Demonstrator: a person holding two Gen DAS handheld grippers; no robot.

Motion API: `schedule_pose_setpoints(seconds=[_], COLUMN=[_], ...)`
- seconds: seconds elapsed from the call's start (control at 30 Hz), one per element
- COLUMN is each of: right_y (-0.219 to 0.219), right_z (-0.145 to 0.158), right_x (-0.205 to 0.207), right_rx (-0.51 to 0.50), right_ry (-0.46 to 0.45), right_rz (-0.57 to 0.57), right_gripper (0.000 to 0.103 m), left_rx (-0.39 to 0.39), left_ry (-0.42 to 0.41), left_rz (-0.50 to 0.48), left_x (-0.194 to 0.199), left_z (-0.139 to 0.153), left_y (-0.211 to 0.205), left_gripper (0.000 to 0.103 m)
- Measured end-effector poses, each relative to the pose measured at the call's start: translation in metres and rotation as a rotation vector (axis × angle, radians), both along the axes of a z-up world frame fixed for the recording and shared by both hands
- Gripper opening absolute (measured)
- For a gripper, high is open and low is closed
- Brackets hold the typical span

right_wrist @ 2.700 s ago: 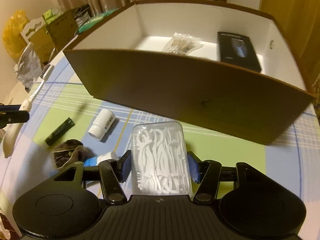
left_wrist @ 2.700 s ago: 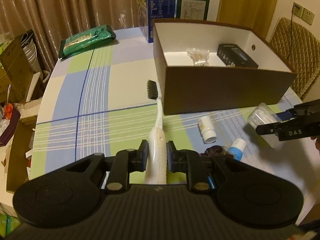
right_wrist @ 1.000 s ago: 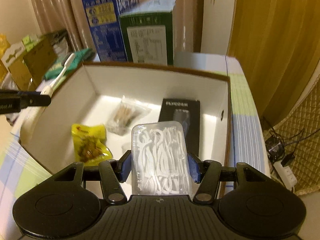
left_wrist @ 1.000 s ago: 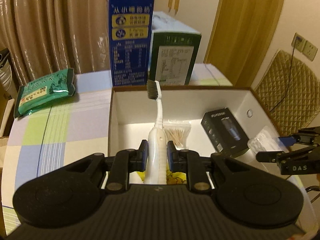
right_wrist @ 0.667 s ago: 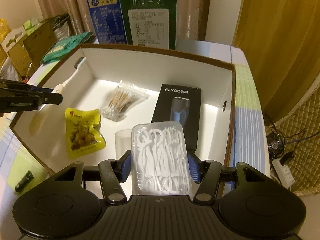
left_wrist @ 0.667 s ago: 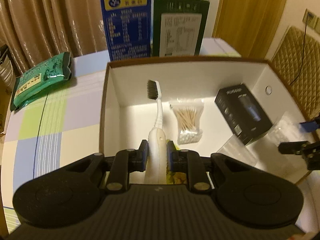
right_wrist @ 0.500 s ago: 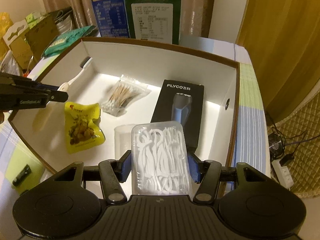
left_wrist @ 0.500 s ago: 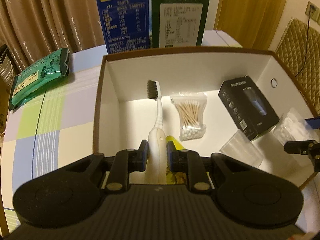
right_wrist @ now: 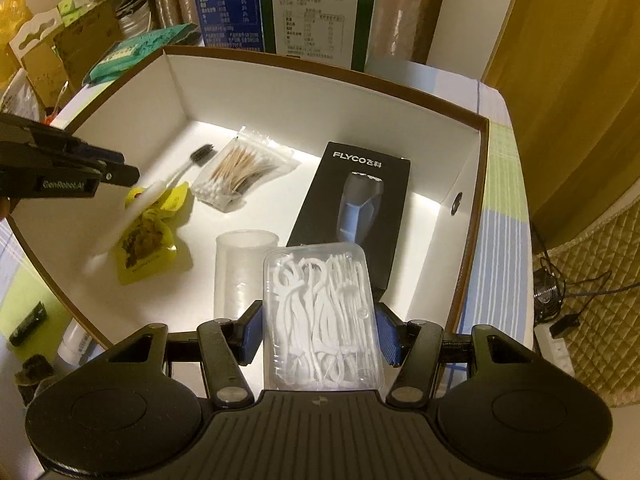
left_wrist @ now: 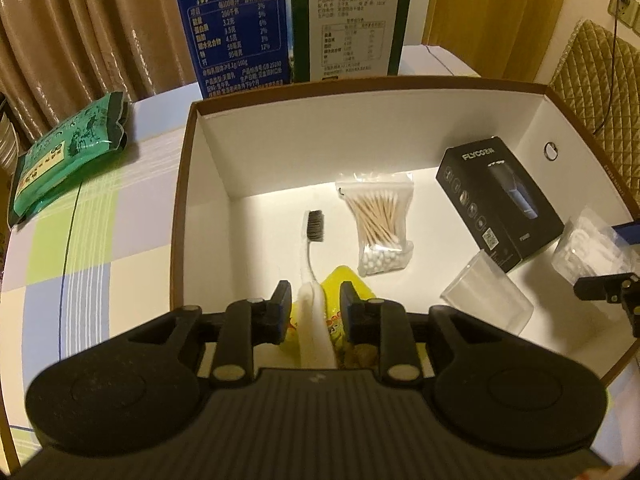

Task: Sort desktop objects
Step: 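Carry the toothbrush and floss-pick box into the cardboard box and lower them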

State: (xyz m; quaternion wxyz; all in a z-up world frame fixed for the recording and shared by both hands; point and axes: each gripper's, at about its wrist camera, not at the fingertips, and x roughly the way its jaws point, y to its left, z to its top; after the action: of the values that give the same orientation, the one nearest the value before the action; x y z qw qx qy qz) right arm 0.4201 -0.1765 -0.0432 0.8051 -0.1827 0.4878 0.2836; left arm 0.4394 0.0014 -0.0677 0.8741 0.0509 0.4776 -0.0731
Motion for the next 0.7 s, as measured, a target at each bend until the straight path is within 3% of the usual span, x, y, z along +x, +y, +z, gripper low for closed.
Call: schedule_pose_setpoints(seconds=[0.5, 0.6, 0.7], right_y=[0.018, 0.019, 0.018], right_z=[-0.012, -0.011, -0.007], right_x=[0.001, -0.001, -0.003], right_rx=[-0.116, -0.123, -0.117], right_ry=[0.034, 0.021, -0.003], right_rz=[0.083, 0.085, 0.083], right_gripper=[0.054, 0.055, 0.069], left_rx=[-0.038, -0.044, -0.045], left_ry=[-0.009, -0.01, -0.012], left_rz=[-0.018, -0.024, -0.03], left_x=[-0.01, -0.012, -0.015], left_z=[0.007, 0.01, 0.012], left_y=[-0.001, -0.001, -0.002], left_gripper=[0.03, 0.035, 0.039])
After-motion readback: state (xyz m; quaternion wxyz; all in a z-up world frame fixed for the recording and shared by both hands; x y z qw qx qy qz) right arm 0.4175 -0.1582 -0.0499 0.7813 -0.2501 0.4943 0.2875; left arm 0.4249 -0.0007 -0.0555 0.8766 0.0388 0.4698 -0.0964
